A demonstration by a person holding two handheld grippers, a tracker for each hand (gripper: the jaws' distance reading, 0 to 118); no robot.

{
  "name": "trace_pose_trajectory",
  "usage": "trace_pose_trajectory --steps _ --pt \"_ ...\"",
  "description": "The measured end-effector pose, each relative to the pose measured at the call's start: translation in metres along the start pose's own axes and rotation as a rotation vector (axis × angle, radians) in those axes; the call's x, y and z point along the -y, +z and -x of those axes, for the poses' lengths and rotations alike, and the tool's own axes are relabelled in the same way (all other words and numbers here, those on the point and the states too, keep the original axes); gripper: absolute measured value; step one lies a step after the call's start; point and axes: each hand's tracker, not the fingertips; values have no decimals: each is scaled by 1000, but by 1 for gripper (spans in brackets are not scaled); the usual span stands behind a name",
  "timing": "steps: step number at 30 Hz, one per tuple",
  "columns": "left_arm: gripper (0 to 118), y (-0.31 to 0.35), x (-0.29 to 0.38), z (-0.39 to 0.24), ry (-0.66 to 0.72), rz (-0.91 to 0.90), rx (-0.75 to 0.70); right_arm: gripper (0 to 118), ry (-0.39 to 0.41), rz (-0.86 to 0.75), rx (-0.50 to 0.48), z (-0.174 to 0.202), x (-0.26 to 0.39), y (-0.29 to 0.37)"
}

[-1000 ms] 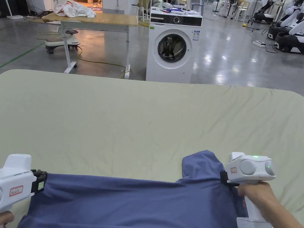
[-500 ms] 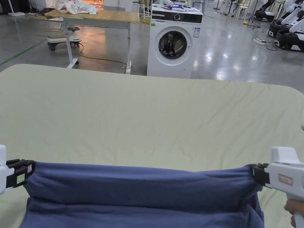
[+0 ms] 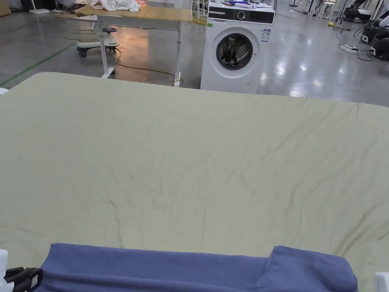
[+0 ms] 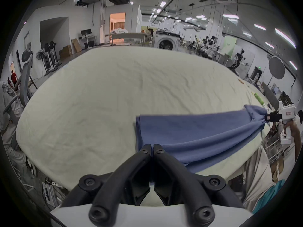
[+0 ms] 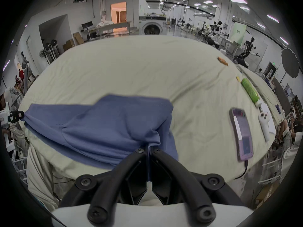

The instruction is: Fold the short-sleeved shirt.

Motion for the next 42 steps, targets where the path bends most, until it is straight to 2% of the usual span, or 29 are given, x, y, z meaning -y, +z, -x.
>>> trace_pose_trajectory --steps 5,6,9,12,13,14,15,16,17,18,19,22,26,31,33,34,36,37,42 --pt "0 -28 12 0 -41 66 -56 1 15 42 33 8 20 -23" --pt "0 -20 14 -25 -70 69 -75 1 19 42 42 11 23 -26" --pt "0 -23 17 -39 -155 55 -121 1 19 29 56 12 25 -33" --pt "0 -19 13 -46 -154 55 -126 2 25 16 66 16 25 -33" --pt "5 -17 10 -46 -127 54 -130 4 32 22 70 15 22 -30" --pt "11 -14 6 -45 -75 48 -118 14 32 24 86 17 18 -24" --pt "16 -10 1 -46 -36 40 -106 29 19 18 120 19 13 -17" --pt "24 -6 -4 -48 -14 20 -99 51 29 3 147 22 8 -10" --pt "39 -1 -9 -52 -10 -23 -96 73 45 -33 170 26 2 -1" --pt "47 3 -14 -53 -13 -64 -96 79 58 -75 179 29 -3 7" --pt "50 7 -21 -58 -15 -105 -92 79 67 -120 183 34 -10 14" --pt "50 17 -44 -78 -18 -226 -61 79 38 -253 174 50 -30 30" --pt "47 17 -70 -99 -34 -375 -68 79 -2 -450 166 80 -56 43" --pt "35 25 -88 -132 -80 -547 -117 78 -21 -706 128 121 -75 60" --pt "24 29 -91 -142 -93 -607 -141 66 -14 -782 126 136 -79 62" --pt "19 27 -91 -143 -97 -628 -145 54 -13 -808 128 142 -80 63" --pt "4 28 -91 -148 -99 -667 -186 18 -14 -858 118 152 -81 64" --pt "0 29 -90 -149 -101 -689 -204 9 -15 -877 116 157 -81 64" --pt "0 32 -86 -148 -96 -687 -213 2 -34 -867 95 168 -82 58"
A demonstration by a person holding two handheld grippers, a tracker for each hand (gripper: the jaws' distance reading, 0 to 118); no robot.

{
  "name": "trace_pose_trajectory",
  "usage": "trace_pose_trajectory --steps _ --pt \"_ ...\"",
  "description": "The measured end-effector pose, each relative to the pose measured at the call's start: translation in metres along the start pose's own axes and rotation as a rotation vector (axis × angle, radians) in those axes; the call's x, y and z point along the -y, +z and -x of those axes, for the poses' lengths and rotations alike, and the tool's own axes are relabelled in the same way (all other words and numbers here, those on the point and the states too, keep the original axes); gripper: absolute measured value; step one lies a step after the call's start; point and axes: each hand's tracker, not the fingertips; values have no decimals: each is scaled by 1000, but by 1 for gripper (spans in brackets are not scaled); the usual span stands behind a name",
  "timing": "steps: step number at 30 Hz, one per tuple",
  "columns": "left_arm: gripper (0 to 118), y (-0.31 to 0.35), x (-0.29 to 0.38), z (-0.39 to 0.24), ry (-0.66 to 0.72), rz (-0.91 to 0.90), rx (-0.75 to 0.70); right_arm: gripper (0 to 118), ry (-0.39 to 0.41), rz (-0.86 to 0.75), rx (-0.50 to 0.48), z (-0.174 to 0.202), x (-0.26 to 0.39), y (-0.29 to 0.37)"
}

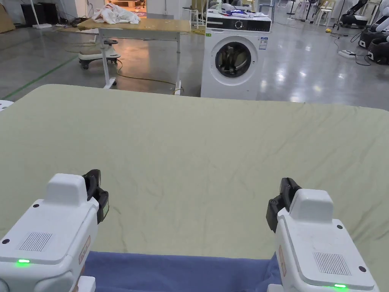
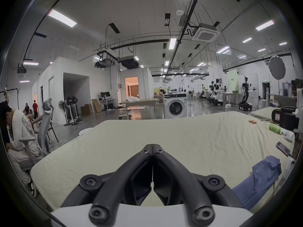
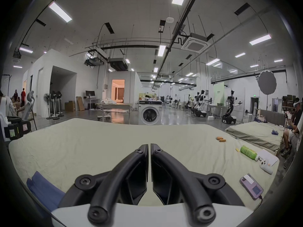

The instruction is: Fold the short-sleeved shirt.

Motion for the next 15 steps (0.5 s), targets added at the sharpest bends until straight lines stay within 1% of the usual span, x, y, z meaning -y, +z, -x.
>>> trace_pose_trajectory --steps 3,4,7,8,11,13,14,15 --pt "0 0 2 17 -5 76 27 0 5 1 -8 3 2 0" --pt "0 1 2 25 14 120 59 0 3 7 -17 2 3 0" --pt "0 1 10 62 96 252 109 0 7 19 -30 1 4 -1" --pt "0 0 10 72 111 311 147 0 10 24 -34 1 4 -1" --pt "0 -5 30 111 208 478 222 0 12 46 -46 -1 7 -4" --pt "1 -12 47 135 269 538 243 0 15 60 -52 -1 10 -5" --pt "8 -14 56 144 294 583 271 0 19 67 -54 -1 12 -5" --pt "19 -18 66 153 338 631 284 0 22 73 -55 0 13 -4"
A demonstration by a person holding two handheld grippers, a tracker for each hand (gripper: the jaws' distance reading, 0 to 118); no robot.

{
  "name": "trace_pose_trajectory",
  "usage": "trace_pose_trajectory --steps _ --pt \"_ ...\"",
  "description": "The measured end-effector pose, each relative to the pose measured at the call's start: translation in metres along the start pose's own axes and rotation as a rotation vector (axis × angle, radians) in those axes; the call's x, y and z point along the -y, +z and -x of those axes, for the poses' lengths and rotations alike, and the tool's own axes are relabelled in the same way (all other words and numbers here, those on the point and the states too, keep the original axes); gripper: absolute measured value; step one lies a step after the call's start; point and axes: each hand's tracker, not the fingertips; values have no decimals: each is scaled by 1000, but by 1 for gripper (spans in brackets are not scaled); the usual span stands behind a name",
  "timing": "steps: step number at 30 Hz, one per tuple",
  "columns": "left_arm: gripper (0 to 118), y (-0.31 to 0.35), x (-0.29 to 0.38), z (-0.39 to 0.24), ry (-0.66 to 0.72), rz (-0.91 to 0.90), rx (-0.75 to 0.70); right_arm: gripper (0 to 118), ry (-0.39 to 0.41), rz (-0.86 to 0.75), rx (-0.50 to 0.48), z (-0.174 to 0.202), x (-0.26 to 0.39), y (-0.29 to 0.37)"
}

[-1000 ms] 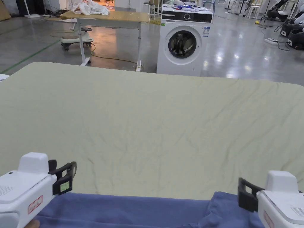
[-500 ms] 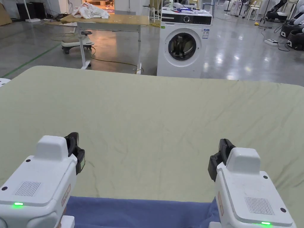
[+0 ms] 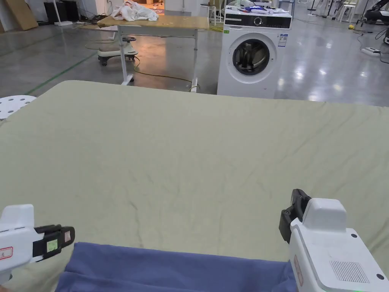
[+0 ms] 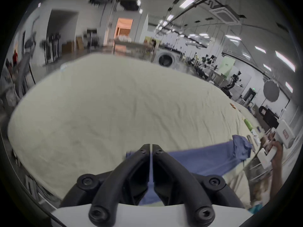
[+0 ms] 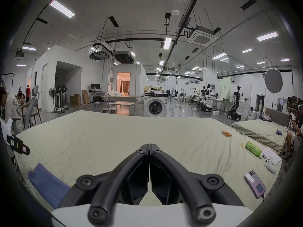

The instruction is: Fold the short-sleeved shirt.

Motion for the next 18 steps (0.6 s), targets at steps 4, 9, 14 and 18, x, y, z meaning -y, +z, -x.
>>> trace_pose_trajectory --steps 4,9,14,18 --pt "56 -19 18 43 209 144 144 0 -2 25 -5 -1 5 -1" --pt "80 -46 36 78 401 199 287 0 3 47 -3 -2 10 0" --pt "78 -81 42 107 529 196 493 0 9 63 -1 -2 14 -1" --pt "24 -99 41 97 514 203 452 0 2 78 1 -3 16 -2"
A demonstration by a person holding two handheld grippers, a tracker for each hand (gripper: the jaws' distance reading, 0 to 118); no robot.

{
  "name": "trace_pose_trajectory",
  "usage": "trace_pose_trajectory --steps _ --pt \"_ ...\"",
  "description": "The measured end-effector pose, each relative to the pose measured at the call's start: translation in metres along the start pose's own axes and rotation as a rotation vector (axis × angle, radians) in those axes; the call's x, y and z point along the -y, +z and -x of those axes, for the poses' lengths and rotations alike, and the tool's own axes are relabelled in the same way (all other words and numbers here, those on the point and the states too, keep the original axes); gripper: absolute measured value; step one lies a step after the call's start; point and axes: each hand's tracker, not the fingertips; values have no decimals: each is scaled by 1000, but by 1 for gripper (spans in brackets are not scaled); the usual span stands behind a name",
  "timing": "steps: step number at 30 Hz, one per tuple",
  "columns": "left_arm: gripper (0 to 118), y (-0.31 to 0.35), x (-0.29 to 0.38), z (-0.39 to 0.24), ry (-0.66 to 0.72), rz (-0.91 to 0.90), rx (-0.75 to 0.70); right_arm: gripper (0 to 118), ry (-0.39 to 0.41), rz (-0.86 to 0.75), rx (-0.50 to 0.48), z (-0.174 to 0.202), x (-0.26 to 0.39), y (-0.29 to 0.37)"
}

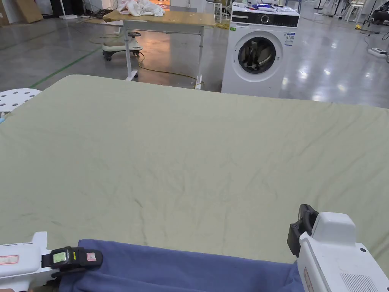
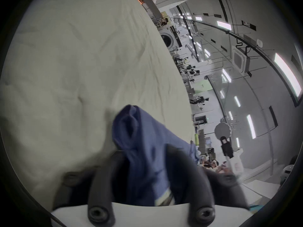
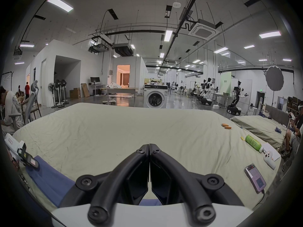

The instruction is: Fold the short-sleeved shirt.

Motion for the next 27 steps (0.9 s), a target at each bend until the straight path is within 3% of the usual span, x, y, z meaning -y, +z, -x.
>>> trace_pose_trajectory --steps 1,3,5,13,22,27 --pt "12 -4 1 -1 -26 15 -51 0 -1 4 1 0 1 0" --pt "5 -3 0 -3 -58 0 -59 0 -1 9 2 -1 1 -1" --pt "3 -9 41 -33 -55 -8 -65 0 6 11 4 -2 1 -1" --pt "1 29 13 -78 -211 -42 -147 0 11 12 9 -8 -1 -4" --pt "1 89 -1 -150 -345 -91 -469 0 10 7 -3 -8 -2 -9" --pt "1 73 11 -189 -400 -48 -465 0 -1 12 -14 -6 -1 -12"
